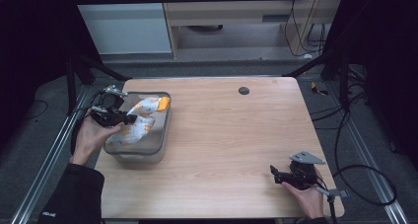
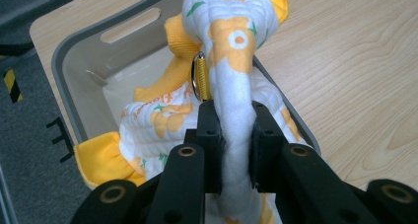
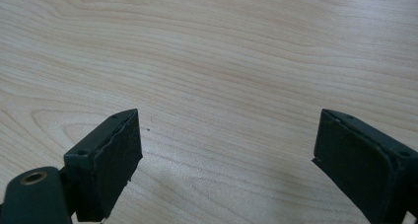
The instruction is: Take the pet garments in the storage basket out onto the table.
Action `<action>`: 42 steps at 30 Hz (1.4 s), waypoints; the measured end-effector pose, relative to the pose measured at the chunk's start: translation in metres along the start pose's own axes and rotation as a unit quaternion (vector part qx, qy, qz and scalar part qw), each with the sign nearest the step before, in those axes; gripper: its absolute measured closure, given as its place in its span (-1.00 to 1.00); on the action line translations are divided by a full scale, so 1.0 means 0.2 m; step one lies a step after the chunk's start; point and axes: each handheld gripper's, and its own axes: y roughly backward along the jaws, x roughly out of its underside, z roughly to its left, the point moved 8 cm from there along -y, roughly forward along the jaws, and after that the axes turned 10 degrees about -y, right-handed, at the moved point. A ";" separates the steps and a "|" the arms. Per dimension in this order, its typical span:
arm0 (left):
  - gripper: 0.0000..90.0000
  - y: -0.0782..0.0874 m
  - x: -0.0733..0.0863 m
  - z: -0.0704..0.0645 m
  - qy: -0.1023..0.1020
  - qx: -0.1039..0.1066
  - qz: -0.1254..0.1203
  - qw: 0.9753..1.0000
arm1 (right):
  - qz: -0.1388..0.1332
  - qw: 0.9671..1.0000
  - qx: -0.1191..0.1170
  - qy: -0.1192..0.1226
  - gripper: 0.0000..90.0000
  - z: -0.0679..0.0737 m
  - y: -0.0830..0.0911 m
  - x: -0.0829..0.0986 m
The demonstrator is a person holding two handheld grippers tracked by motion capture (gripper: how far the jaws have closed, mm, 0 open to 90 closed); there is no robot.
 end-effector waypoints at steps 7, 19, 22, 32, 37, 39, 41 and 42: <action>0.74 0.05 -0.02 -0.04 -0.015 0.009 -0.003 1.000 | 0.001 1.000 0.000 -0.005 -0.76 0.00 0.00 0.00; 0.74 0.11 -0.09 -0.13 -0.044 0.021 -0.009 0.999 | -0.004 1.000 0.001 -0.002 -0.76 0.00 0.01 0.00; 0.74 0.13 -0.11 -0.16 -0.055 0.026 -0.013 0.998 | -0.004 1.000 0.001 -0.002 -0.76 0.00 0.01 0.00; 0.73 0.14 -0.15 -0.23 -0.072 0.034 -0.019 0.997 | -0.006 1.000 0.001 0.000 -0.76 0.00 0.01 -0.01; 0.73 0.14 -0.18 -0.26 -0.080 0.039 -0.022 0.996 | -0.008 1.000 0.001 0.001 -0.76 0.00 0.01 -0.01; 0.73 0.14 -0.19 -0.28 -0.082 0.042 -0.024 0.995 | -0.008 1.000 0.000 0.000 -0.76 0.00 0.01 -0.01; 0.73 0.14 -0.20 -0.30 -0.082 0.045 -0.027 0.995 | -0.008 1.000 0.000 0.000 -0.76 0.00 0.01 -0.01; 0.73 0.13 -0.21 -0.31 -0.082 0.046 -0.030 0.995 | -0.008 1.000 0.000 0.000 -0.76 0.00 0.01 -0.01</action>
